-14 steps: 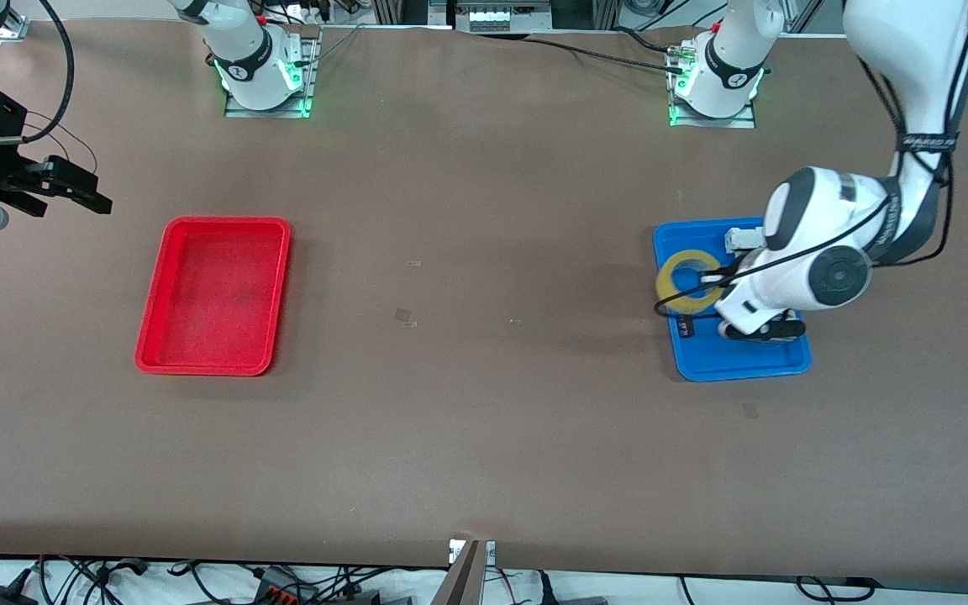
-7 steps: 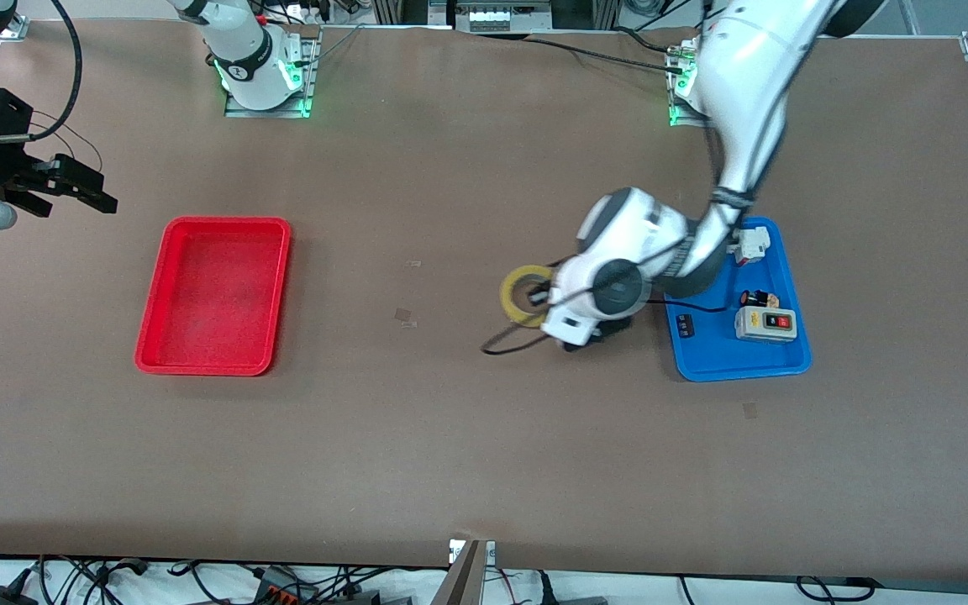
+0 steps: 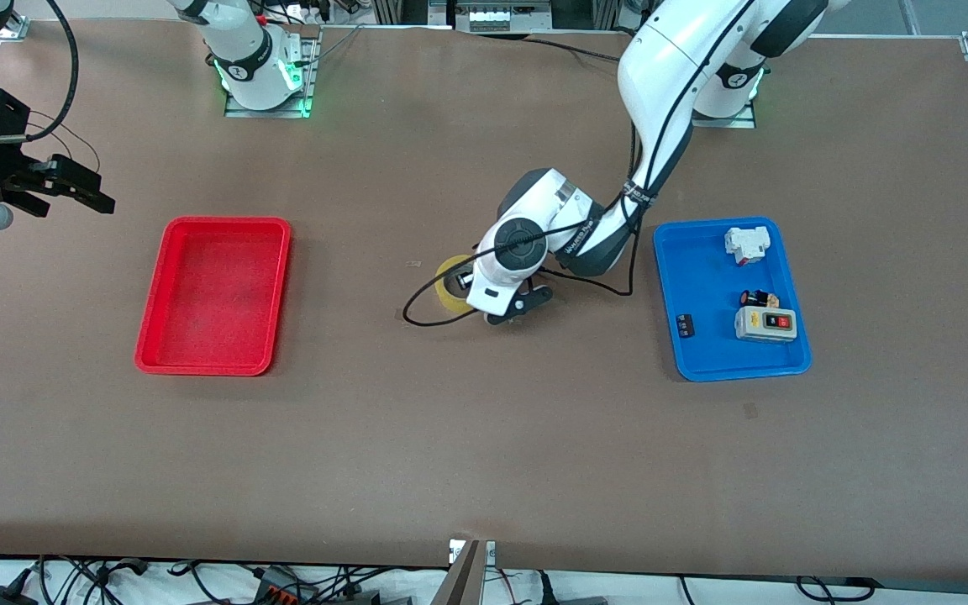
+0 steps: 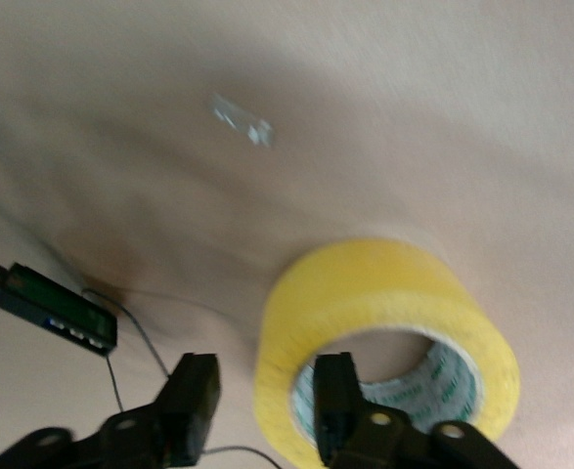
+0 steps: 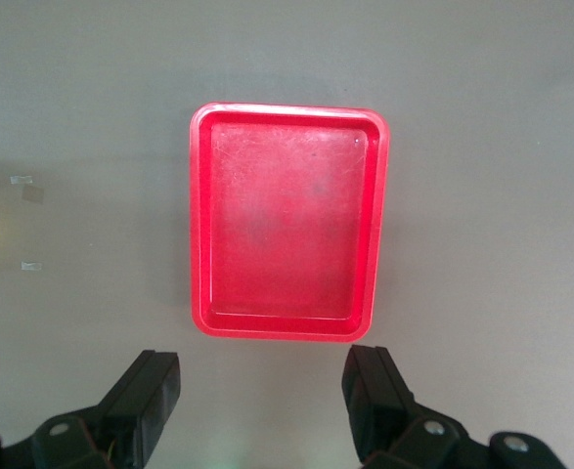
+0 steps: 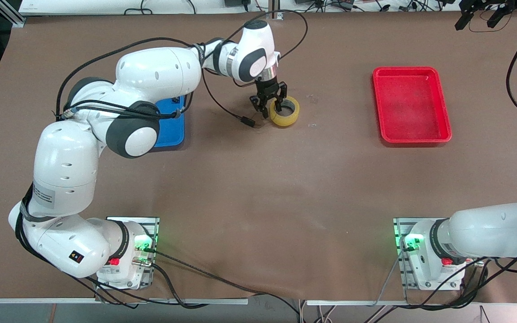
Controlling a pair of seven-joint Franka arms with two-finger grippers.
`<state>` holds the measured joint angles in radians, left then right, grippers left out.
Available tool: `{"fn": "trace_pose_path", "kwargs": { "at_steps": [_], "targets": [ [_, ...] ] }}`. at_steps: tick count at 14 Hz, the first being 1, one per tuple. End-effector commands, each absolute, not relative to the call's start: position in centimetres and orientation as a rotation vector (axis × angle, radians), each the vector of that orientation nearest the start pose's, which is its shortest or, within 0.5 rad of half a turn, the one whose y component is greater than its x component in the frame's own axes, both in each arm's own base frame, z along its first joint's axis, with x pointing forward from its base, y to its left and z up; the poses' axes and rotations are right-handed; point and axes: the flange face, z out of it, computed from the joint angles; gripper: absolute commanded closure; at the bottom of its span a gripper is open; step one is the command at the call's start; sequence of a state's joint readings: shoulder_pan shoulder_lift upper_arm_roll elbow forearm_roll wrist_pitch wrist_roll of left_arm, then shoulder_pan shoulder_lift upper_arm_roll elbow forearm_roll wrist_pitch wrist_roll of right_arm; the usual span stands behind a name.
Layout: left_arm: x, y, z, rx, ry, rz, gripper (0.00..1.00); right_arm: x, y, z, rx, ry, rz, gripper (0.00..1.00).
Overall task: Place and move tape with both arms
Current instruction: 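Set the tape on the table, release, and withdraw the left gripper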
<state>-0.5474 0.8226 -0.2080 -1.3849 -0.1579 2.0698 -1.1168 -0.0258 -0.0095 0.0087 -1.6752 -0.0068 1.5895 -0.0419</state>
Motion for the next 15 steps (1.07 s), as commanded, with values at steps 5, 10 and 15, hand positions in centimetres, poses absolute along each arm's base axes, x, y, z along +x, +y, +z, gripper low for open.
{"fn": "trace_pose_path", "kwargs": {
  "at_steps": [5,10,15],
  "targets": [
    [60.6,-31.2,36.1,-2.965,-0.700,0.473,0.00,55.9,-1.1,56.4,-3.127,-0.026,0.180,0.00],
    [60.5,-18.1,43.3,-3.029,-0.432,0.559,0.00,58.7,9.2,47.9,-3.034,-0.270,0.367,0.00],
    [56.9,-8.2,51.4,-3.100,-0.164,0.574,0.00,57.9,28.2,38.0,-3.057,-0.342,0.304,0.00]
  ]
}}
